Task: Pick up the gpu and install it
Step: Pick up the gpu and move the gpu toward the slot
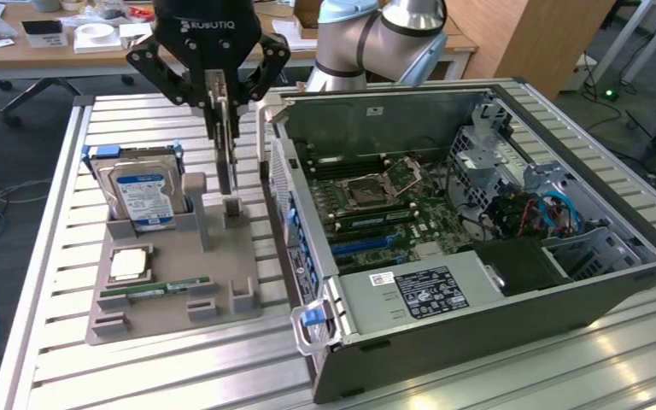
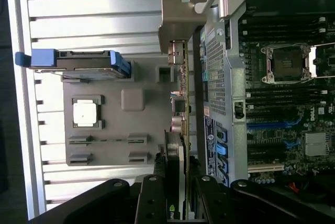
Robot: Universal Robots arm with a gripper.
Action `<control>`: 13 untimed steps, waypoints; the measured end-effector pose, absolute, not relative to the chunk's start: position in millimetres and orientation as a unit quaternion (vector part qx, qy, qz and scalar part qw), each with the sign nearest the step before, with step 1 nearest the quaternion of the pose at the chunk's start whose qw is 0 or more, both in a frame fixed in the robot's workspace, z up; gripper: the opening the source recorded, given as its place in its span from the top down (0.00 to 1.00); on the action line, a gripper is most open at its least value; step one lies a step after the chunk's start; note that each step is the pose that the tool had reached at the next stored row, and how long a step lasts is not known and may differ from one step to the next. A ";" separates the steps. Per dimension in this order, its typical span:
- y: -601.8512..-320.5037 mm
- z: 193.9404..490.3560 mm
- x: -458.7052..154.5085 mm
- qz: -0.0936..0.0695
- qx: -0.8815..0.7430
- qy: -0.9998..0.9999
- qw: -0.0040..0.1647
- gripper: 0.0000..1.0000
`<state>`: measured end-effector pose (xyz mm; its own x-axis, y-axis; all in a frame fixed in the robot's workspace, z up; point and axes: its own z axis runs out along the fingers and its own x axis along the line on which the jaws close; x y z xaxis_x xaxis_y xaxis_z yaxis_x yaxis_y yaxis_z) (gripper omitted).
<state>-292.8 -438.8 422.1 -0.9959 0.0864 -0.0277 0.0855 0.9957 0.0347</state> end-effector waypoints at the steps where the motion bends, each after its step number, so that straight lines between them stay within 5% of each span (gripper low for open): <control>1: -438.8 423.2 -292.8 0.017 0.043 0.999 0.015 0.73; 13: -438.8 432.2 -292.8 0.017 0.043 0.999 0.015 0.73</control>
